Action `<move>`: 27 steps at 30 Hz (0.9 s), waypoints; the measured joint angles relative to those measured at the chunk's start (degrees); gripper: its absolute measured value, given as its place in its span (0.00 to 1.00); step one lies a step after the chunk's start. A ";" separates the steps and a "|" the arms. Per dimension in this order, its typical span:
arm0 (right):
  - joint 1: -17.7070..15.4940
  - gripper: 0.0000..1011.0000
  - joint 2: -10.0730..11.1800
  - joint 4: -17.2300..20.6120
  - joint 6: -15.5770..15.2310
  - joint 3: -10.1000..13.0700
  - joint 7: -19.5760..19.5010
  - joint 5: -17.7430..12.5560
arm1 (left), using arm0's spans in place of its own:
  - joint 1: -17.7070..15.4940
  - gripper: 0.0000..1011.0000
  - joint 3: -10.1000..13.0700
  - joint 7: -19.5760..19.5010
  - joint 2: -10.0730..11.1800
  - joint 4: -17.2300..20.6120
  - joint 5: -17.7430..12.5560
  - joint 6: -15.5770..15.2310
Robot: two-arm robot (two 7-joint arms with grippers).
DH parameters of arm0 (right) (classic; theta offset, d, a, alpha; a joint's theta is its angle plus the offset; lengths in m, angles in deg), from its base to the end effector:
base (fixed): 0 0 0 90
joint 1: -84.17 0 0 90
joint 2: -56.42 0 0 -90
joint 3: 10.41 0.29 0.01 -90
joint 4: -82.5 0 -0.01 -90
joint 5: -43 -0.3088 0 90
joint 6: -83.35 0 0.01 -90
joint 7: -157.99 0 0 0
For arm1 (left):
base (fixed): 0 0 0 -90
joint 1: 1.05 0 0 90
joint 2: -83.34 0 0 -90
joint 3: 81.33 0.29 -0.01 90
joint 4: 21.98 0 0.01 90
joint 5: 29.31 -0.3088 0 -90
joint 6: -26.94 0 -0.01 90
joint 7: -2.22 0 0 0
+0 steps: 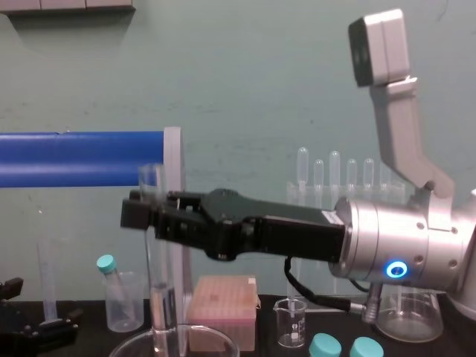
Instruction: Hold the test tube with one hand and immerse one end into the beaker, then return it to the test tube rack.
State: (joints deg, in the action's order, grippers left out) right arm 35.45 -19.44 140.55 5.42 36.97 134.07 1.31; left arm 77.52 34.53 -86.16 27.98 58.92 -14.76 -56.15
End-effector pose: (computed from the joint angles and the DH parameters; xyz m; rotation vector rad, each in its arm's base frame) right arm 0.4812 0.0664 -0.2390 0.1487 -0.0762 0.0110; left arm 0.3581 0.0827 -0.3023 0.3043 -0.2850 1.2480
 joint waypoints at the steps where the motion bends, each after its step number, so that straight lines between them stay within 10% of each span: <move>1: 0.09 0.22 -0.09 -0.30 0.01 -0.12 0.04 0.22 | 0.00 0.99 0.00 0.00 0.00 0.00 0.00 0.00; 27: 0.83 0.22 -1.57 -4.85 -0.27 -0.77 0.65 2.41 | 0.00 0.99 0.00 0.00 0.00 0.00 0.00 0.00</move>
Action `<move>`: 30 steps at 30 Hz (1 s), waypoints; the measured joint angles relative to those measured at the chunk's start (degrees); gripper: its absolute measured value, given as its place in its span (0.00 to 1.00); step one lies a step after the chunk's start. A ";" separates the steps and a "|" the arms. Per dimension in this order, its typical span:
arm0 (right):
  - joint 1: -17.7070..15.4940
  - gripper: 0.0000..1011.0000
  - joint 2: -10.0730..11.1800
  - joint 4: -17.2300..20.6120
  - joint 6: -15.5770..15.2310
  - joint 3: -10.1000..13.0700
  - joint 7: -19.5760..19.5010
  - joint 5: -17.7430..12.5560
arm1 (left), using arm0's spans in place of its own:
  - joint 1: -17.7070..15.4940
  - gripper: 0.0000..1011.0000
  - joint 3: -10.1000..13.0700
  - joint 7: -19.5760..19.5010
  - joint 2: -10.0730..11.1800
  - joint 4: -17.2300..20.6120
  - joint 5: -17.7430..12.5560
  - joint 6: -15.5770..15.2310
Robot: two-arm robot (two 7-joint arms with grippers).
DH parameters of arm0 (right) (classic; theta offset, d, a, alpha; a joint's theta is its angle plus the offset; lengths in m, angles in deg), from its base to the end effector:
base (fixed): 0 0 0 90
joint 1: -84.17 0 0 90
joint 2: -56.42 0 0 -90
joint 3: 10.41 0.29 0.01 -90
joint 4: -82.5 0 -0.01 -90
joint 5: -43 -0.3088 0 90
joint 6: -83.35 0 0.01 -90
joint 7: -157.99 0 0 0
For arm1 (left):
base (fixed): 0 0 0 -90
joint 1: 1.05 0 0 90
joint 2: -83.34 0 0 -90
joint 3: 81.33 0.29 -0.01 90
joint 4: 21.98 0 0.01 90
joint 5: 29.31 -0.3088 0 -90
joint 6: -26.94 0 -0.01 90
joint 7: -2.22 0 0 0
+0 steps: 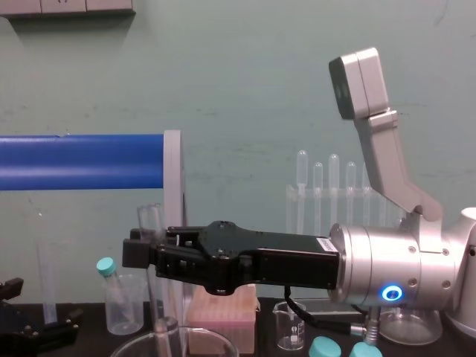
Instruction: Hold the test tube with one hand and immerse one end into the beaker, then return it to the test tube rack.
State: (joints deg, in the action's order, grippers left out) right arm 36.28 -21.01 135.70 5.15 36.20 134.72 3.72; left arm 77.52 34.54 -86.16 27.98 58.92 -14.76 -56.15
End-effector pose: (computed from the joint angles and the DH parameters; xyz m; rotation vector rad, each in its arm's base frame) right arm 0.4859 0.0673 -0.2544 0.0863 -0.0420 0.0058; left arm 0.3581 0.0826 -0.3023 0.3044 -0.2849 1.2478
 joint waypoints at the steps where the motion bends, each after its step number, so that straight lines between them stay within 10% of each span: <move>1: 0.00 0.22 0.00 0.00 0.00 0.00 0.00 0.00 | 0.00 0.99 0.00 0.00 0.00 0.00 0.00 0.00; 30: -0.08 0.22 0.07 0.10 -0.07 -0.08 -0.02 -0.06 | 0.00 0.99 0.00 0.00 0.00 0.00 0.00 0.00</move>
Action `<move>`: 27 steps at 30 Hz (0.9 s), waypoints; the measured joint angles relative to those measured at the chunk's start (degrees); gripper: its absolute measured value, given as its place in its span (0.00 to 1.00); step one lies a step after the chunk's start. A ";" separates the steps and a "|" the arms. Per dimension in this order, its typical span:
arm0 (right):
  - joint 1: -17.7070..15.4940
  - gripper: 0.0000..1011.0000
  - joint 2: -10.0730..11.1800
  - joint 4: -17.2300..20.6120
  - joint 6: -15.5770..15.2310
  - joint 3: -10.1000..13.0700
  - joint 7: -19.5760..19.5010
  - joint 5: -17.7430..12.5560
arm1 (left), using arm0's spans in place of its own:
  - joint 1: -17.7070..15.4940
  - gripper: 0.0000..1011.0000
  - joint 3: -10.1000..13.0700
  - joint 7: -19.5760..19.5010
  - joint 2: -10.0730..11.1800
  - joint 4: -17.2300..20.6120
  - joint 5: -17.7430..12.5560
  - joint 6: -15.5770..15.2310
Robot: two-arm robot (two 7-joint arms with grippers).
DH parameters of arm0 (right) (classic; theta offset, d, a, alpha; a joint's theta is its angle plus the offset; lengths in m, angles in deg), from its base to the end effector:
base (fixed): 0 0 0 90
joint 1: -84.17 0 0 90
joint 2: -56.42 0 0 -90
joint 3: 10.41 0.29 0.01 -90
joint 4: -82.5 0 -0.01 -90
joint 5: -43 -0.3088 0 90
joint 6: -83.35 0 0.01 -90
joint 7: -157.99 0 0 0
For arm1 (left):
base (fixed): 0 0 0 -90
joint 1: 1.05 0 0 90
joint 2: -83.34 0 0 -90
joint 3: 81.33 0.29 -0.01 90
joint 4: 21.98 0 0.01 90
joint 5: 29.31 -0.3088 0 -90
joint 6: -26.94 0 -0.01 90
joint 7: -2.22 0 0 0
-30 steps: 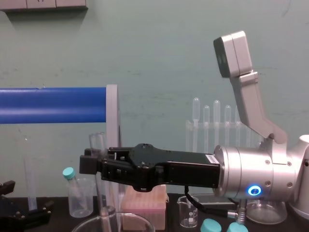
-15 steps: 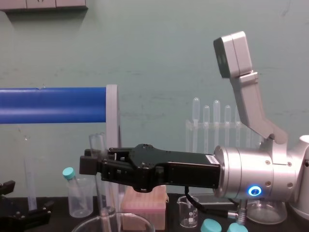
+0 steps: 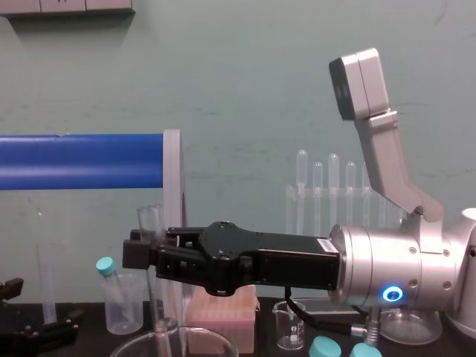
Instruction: Hold the test tube with one hand and immerse one end into the beaker, then return it to the test tube rack.
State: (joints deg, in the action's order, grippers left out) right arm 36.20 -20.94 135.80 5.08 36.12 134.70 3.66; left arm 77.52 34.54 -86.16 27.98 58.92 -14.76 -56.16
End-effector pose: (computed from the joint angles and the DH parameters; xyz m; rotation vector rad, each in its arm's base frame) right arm 0.4854 0.0673 -0.2549 0.0857 -0.0399 0.0065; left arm 0.3581 0.0826 -0.3023 0.3045 -0.2848 1.2479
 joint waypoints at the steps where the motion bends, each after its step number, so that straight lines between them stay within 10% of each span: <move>1: 0.00 0.22 0.00 0.00 0.00 0.00 0.00 0.00 | 0.00 0.99 0.00 0.00 0.00 0.00 0.00 0.00; 27: 0.00 0.22 0.00 -0.02 0.00 0.00 -0.04 0.01 | 0.00 0.99 0.00 0.00 0.00 0.00 0.00 0.00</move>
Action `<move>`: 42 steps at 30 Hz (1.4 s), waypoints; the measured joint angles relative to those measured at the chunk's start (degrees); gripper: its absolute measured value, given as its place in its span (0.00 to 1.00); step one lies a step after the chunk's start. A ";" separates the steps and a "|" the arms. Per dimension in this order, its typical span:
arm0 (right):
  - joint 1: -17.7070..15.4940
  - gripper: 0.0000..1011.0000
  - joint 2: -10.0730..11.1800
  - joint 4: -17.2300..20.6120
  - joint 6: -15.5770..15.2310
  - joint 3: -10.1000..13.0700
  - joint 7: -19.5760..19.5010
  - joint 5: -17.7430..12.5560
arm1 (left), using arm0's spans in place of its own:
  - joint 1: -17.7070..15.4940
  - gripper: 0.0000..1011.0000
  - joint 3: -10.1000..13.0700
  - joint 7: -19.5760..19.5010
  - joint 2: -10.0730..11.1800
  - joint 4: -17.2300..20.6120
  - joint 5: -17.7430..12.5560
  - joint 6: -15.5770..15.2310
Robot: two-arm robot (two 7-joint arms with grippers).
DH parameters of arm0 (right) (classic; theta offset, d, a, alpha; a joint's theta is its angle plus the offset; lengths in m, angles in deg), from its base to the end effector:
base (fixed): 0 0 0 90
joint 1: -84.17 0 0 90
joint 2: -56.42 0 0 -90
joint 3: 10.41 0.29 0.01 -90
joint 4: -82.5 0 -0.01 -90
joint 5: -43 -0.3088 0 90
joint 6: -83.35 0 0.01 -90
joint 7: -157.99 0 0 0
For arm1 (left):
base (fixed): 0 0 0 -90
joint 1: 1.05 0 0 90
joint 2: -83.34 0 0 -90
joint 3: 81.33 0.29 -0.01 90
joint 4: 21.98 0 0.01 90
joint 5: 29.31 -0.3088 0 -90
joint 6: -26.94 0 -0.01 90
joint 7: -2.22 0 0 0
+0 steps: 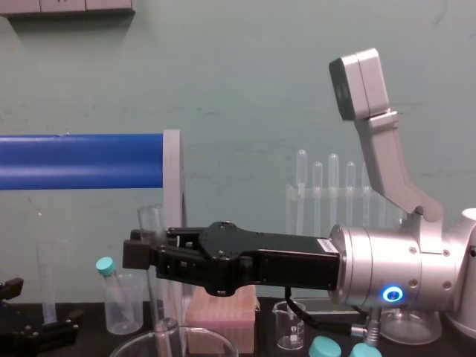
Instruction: Hold the test tube with one hand and immerse one end into the beaker, then return it to the test tube rack.
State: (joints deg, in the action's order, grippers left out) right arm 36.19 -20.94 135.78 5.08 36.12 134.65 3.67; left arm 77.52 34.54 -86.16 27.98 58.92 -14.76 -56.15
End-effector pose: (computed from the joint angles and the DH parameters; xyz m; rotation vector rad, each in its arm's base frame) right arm 0.4854 0.0672 -0.2551 0.0854 -0.0395 0.0055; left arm 0.3581 0.0826 -0.3023 0.3044 -0.2849 1.2478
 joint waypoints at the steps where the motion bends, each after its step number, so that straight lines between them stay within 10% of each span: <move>1: 0.00 0.22 0.00 0.00 0.00 0.00 0.00 0.00 | 0.00 0.99 0.00 0.00 0.00 0.00 0.00 0.00; 42: 0.00 0.22 0.00 0.00 0.00 0.00 0.00 0.00 | 0.00 0.99 0.00 0.00 0.00 0.00 0.00 0.00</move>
State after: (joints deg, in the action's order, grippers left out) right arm 36.19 -20.94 135.77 5.08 36.12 134.65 3.67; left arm 77.52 34.54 -86.16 27.98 58.92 -14.76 -56.15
